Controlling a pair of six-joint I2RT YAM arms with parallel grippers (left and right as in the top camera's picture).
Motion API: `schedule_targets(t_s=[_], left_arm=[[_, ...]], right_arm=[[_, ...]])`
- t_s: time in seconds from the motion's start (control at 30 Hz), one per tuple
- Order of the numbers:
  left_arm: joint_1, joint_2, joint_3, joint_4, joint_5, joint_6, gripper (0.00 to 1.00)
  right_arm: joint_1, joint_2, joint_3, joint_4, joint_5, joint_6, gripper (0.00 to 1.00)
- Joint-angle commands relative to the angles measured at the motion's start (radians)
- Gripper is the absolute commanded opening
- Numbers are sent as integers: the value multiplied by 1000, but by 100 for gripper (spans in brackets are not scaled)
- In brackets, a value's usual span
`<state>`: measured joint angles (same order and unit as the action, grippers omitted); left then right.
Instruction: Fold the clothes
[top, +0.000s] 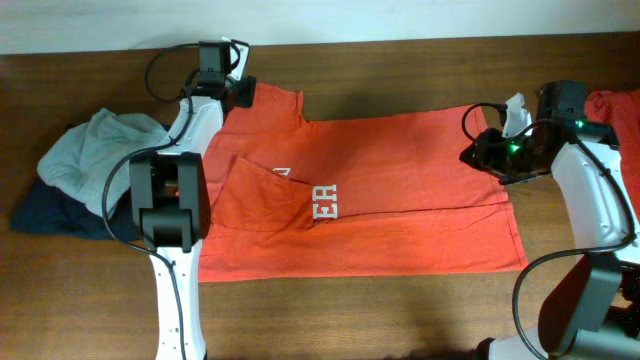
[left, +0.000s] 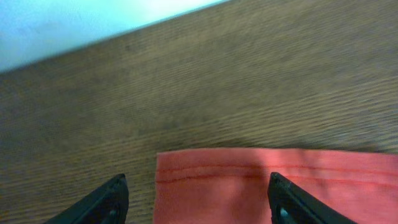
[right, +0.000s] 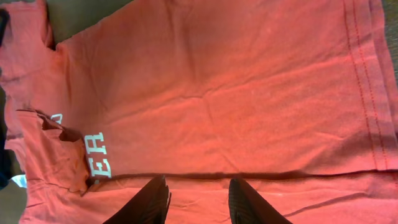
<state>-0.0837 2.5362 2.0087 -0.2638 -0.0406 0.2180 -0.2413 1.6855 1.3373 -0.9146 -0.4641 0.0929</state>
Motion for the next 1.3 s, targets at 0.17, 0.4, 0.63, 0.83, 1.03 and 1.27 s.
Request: schedule_targets(t_s=[0.17,0.4,0.63,0.83,1.03,1.27], left_arm=[[8,66,20,-22,131,15,37],[8,64,200,-291,129,-41,0],[7,64,548,-663,68,-42,0],[-18,63,627,-845,71,-41,0],[-58,63,627,-966,71,-41,0],[-77,63,627,-1003,70,-42,0]], right_arm=[[6,-11,1,-13,49,-15,36],[5,-11,1,110,58,-15,36],[4,53,1,541,84,-14,37],[0,210,16,700,217,-7,38],[-66,355,97,702,246,-6,38],[-71,480,113,795,116,-7,42]])
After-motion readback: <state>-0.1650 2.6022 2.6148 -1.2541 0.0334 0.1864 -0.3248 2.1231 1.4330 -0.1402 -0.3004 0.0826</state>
